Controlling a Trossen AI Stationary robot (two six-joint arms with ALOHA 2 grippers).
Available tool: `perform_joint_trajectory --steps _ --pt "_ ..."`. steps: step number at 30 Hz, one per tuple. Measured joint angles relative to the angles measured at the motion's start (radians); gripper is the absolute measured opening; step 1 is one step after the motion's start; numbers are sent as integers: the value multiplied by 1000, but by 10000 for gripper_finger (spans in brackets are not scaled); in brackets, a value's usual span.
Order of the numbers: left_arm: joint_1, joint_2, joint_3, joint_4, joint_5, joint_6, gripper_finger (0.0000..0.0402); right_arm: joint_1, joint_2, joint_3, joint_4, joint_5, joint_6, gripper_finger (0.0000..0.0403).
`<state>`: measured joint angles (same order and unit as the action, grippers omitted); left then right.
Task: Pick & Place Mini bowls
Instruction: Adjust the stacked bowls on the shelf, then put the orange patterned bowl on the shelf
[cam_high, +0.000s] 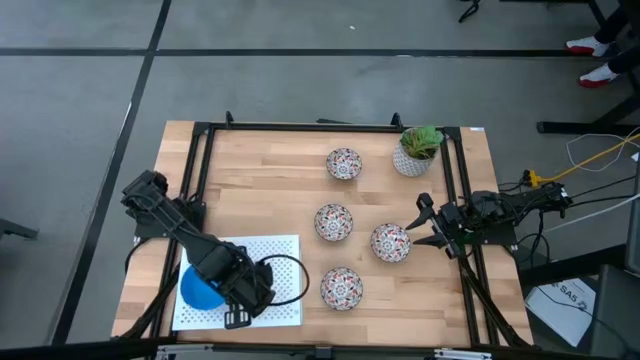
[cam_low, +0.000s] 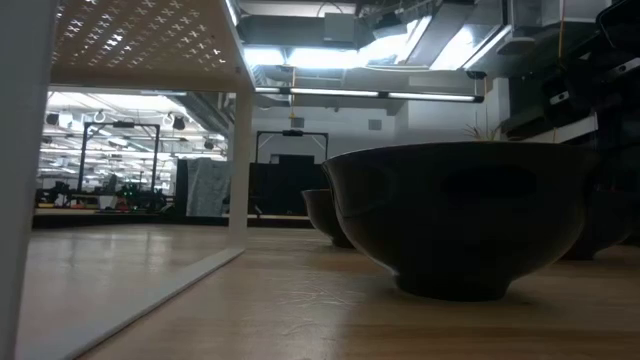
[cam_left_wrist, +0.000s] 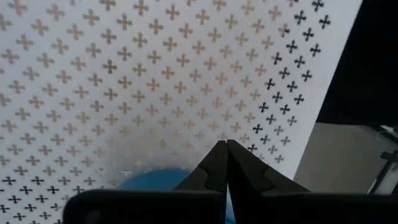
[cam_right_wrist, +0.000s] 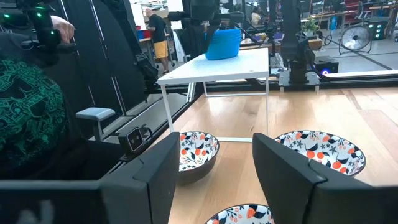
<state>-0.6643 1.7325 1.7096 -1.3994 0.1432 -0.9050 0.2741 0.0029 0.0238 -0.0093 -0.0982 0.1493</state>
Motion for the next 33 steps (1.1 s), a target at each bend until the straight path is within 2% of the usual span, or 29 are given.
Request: perform_joint_trajectory --steps 5,9,15,24,27,33 --pt "-16 -23 10 62 -3 62 2 0 0 0 0 0 0 200" --pt "15 -76 11 155 -71 166 1 0 0 0 0 0 0 200" --pt "120 -138 12 177 -190 405 2 0 0 0 0 0 0 200" --pt "322 -167 12 200 -348 825 2 0 0 0 0 0 0 200" --pt "400 -167 12 248 -353 930 1 0 0 0 0 0 0 200" --pt "552 -167 12 344 -275 1084 1 0 0 0 0 0 0 200"
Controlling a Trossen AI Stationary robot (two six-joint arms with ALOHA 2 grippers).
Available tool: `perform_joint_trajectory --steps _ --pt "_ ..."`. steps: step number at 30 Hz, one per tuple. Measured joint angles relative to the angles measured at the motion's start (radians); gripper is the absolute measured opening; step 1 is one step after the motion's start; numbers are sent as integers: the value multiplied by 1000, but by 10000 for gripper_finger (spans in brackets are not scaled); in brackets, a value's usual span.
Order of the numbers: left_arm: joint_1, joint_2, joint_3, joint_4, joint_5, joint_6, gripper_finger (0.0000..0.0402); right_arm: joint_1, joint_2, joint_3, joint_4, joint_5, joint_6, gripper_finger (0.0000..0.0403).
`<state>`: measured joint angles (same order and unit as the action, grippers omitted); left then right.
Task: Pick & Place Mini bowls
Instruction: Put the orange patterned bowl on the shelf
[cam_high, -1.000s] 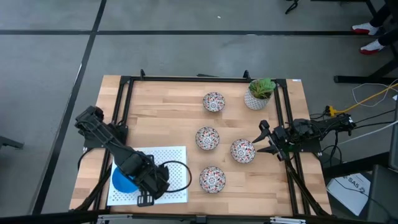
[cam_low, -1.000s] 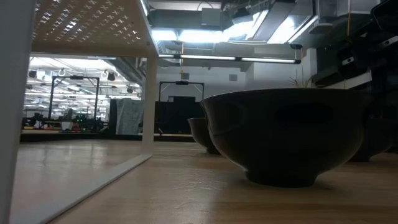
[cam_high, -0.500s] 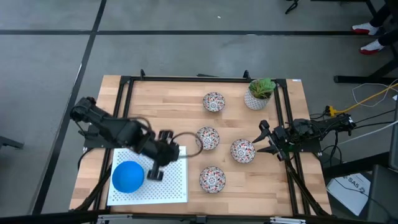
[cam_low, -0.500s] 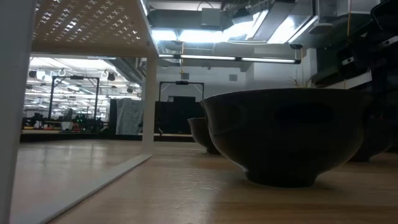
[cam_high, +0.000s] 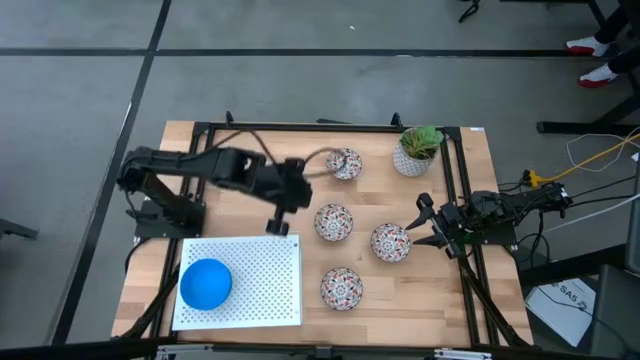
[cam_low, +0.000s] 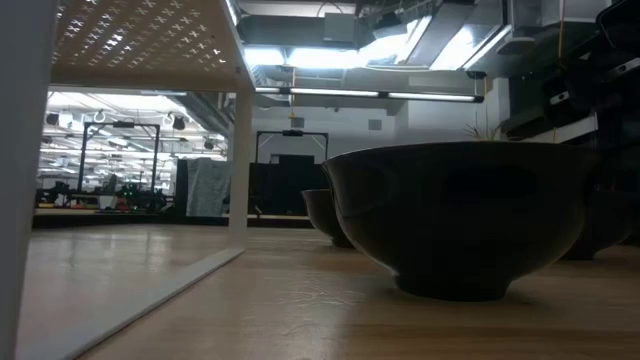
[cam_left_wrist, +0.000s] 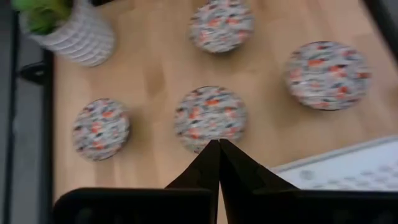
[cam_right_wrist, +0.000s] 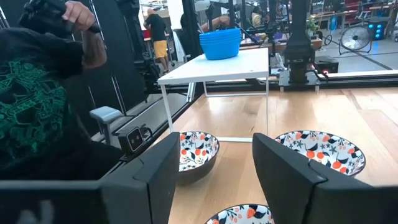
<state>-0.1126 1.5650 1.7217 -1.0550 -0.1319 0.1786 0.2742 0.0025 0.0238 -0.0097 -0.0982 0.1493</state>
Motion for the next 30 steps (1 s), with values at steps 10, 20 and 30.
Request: perform_joint_trajectory --steps 10,20,30 --pt "219 0 0 98 3 48 1 0 0 0 0 0 0 200" --pt "358 1 0 292 176 68 2 0 0 0 0 0 0 200" --pt "389 43 0 294 179 70 3 0 0 0 0 0 0 200"
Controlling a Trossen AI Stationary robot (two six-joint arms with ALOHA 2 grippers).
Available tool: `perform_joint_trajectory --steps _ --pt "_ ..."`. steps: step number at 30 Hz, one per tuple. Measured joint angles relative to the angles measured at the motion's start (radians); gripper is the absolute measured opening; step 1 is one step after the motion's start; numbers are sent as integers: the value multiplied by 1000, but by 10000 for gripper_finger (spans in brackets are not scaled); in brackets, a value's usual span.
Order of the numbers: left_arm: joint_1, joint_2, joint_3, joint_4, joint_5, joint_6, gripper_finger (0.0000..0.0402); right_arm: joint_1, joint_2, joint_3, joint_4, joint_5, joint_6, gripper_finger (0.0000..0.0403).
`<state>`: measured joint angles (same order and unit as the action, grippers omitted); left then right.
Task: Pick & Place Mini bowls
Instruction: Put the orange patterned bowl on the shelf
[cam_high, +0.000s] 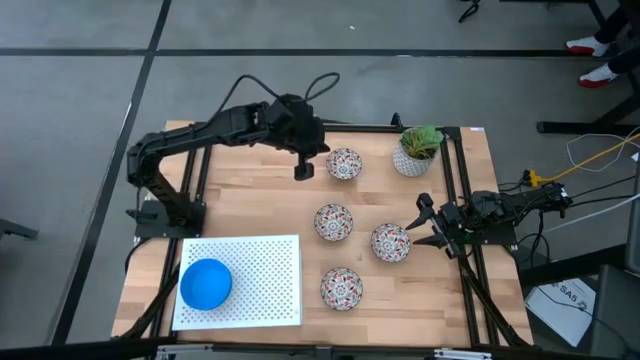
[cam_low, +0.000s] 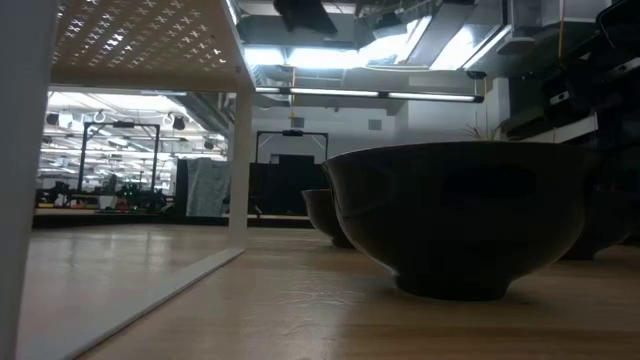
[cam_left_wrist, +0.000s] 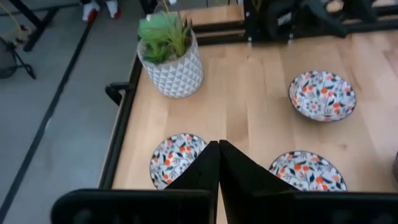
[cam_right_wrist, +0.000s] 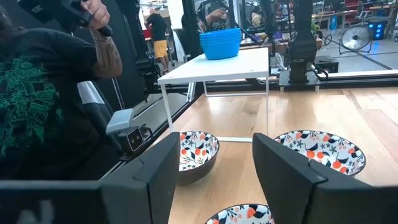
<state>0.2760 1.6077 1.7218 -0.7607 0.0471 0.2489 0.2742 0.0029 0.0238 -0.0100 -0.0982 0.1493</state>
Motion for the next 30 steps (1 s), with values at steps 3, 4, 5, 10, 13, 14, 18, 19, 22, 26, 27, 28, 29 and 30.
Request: perform_joint_trajectory --steps 3,4,5,10,13,14,18,19,22,26,27,28,29,30 --pt "0 18 0 1 -3 0 2 0 0 0 1 0 0 200" --pt "0 22 0 1 -2 0 1 0 0 0 0 0 0 200" --pt "0 25 0 1 -2 0 1 0 0 0 0 0 0 200" --pt "-1 26 0 1 -3 0 3 0 0 0 0 0 0 200" --pt "3 26 0 1 -3 -2 1 0 0 0 1 0 0 200" --pt "6 26 0 1 -3 -4 2 0 0 0 1 0 0 200" --pt "10 38 0 1 -6 -6 3 0 0 0 1 0 0 200" --pt "9 41 -1 -2 -6 0 2 0 0 0 0 0 0 200" --pt "5 46 0 0 -14 24 1 0 0 0 1 0 0 200" --pt "5 51 -1 -8 -48 24 7 0 1 0 1 0 0 200" --pt "5 51 -1 -6 -67 18 10 0 1 0 1 0 0 200" --pt "3 52 -1 -5 -89 10 14 0 1 0 0 0 0 200" --pt "1 54 -1 -8 -111 3 18 0 1 0 0 0 0 200" --pt "1 55 -1 -16 -131 1 23 0 1 0 0 0 0 200"
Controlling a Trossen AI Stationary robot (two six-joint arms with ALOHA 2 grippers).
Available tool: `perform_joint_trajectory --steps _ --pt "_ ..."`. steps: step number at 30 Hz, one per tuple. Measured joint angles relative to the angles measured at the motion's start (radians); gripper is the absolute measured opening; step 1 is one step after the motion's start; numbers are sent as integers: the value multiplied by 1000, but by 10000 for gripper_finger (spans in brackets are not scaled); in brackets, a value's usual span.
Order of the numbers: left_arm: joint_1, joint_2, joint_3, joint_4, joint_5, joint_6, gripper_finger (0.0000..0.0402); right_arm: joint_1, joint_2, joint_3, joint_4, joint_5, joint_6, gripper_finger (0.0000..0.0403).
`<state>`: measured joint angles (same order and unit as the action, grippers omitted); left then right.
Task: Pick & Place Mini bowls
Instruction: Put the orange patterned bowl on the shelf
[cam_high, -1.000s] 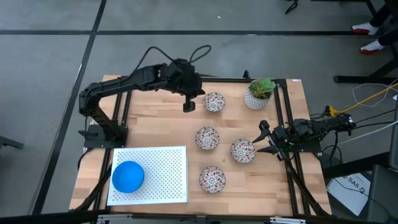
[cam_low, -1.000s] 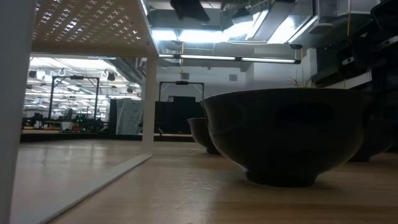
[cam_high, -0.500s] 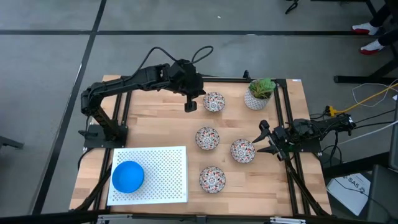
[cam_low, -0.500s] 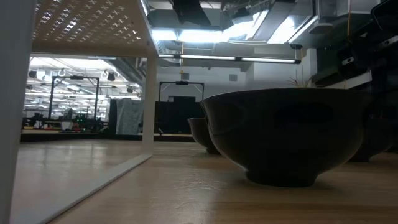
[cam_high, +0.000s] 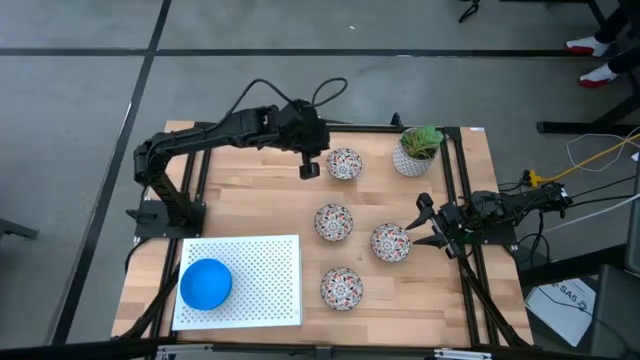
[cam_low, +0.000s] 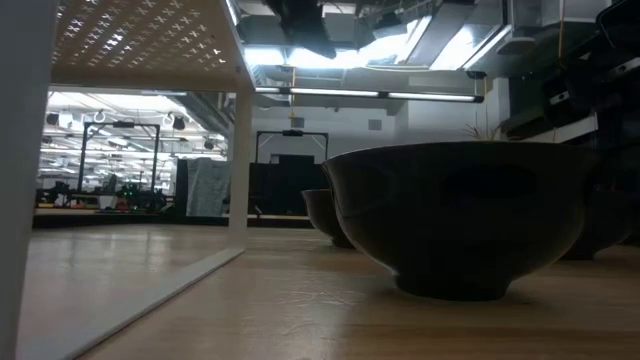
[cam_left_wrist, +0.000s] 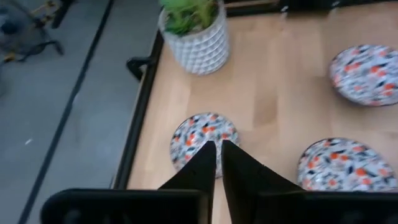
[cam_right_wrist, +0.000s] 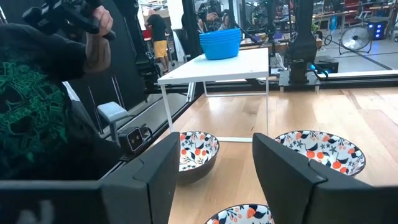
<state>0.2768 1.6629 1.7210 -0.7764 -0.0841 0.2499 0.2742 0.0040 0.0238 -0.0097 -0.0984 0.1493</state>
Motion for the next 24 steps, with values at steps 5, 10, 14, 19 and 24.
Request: perform_joint_trajectory --steps 5,10,14,19,24 --pt "0 0 0 -23 -59 -12 60 0 0 0 0 0 0 200" --pt "0 0 0 -7 -60 -67 104 0 0 0 0 0 0 200" --pt "0 0 0 1 -60 -36 127 0 0 0 0 0 0 200" --pt "2 0 0 3 -55 -29 131 0 0 0 0 0 0 200" --pt "2 5 0 4 -53 7 125 0 0 0 0 0 0 200"
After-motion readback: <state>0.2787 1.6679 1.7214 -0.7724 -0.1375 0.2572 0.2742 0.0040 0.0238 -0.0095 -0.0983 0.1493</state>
